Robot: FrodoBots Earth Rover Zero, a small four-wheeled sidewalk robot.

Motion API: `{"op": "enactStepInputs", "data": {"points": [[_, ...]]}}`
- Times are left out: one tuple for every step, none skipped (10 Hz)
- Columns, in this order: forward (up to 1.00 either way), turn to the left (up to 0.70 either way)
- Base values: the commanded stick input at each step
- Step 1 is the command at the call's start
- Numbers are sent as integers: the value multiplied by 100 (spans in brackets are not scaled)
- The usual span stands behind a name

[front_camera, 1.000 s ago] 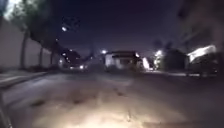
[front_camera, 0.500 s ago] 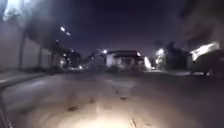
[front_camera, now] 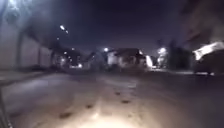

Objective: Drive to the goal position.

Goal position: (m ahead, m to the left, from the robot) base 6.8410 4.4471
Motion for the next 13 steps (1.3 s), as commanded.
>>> {"op": "enactStepInputs", "data": {"points": [[0,0],[0,0],[0,0],[0,0],[0,0],[0,0],[0,0],[43,0],[70,0],[70,0],[70,0],[70,0],[70,0]]}}
